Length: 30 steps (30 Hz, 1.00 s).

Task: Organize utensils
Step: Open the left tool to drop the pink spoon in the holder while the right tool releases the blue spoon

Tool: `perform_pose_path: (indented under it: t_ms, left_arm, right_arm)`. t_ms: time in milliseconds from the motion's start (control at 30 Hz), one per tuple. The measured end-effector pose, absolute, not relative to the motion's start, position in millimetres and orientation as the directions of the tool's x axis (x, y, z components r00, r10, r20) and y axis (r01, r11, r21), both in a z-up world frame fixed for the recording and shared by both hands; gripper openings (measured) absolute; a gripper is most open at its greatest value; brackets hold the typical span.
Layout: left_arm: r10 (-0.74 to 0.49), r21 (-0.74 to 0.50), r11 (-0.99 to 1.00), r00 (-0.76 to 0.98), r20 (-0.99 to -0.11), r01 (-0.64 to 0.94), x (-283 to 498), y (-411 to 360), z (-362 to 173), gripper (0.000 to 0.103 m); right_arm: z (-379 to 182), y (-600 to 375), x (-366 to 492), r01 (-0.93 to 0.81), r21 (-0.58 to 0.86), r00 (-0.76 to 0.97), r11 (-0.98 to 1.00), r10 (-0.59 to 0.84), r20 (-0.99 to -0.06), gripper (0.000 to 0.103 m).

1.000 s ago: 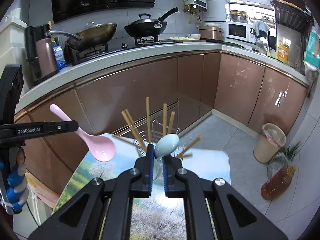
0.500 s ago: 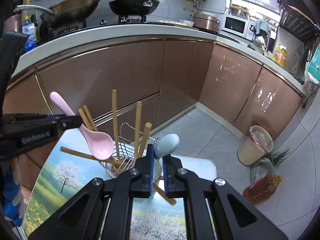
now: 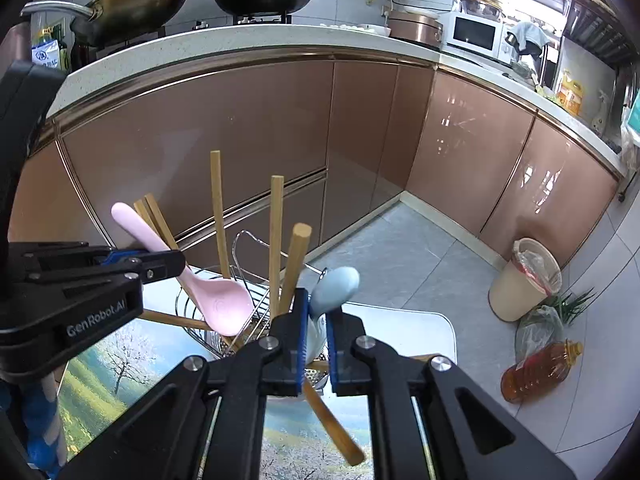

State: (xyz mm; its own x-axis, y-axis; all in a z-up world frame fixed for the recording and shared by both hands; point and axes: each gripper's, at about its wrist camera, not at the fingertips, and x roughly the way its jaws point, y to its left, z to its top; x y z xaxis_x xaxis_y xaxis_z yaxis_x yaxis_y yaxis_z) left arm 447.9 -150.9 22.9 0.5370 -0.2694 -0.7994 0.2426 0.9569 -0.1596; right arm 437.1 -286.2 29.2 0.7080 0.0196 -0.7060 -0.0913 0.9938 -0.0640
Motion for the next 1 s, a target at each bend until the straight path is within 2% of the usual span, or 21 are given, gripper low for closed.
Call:
perform_pose_path:
  t_ms: [100, 200, 233, 267, 400, 733, 900, 1000]
  left_arm:
    - [-0.270, -0.166, 0.958, 0.537, -0.799, 0.233, 447.6, -149.6, 23.6, 0.010]
    - [-0.277, -0.177, 0.957, 0.541, -0.794, 0.230, 444.7, -147.7, 28.2, 0.023]
    - [-0.275, -0.175, 0.958, 0.546, -0.792, 0.228, 443.7, -147.2, 29.5, 0.031]
    - [-0.271, -0.173, 0.959, 0.556, -0.786, 0.224, 440.8, -145.6, 33.0, 0.035]
    - [-0.287, -0.186, 0.955, 0.576, -0.766, 0.230, 427.8, -138.5, 43.9, 0.036]
    - [-0.303, -0.201, 0.953, 0.647, -0.700, 0.228, 374.3, -105.1, 75.6, 0.046]
    - [-0.282, -0.176, 0.959, 0.706, -0.650, 0.221, 330.3, -84.7, 94.4, 0.055]
    - [-0.267, -0.164, 0.964, 0.744, -0.613, 0.210, 300.7, -71.6, 102.6, 0.063]
  right_arm:
    - [30.5, -287.9, 433.9, -0.090, -0.053, 0.706, 0.995, 0.026, -0.707, 0.009]
    - [34.2, -289.6, 429.0, -0.084, -0.042, 0.711, 0.996, 0.030, -0.703, 0.010]
    - [35.7, -289.7, 426.7, -0.083, -0.036, 0.714, 0.996, 0.034, -0.700, 0.012]
    - [38.1, -290.4, 424.4, -0.083, -0.032, 0.717, 0.996, 0.037, -0.696, 0.013]
    - [49.7, -290.5, 412.4, -0.085, -0.032, 0.735, 0.996, 0.041, -0.677, 0.018]
    - [79.8, -288.7, 358.7, -0.085, -0.020, 0.775, 0.996, 0.054, -0.630, 0.020]
    - [94.6, -287.0, 321.2, -0.088, -0.020, 0.800, 0.996, 0.058, -0.597, 0.028]
    - [103.1, -281.3, 295.9, -0.092, -0.017, 0.816, 0.996, 0.066, -0.575, 0.028]
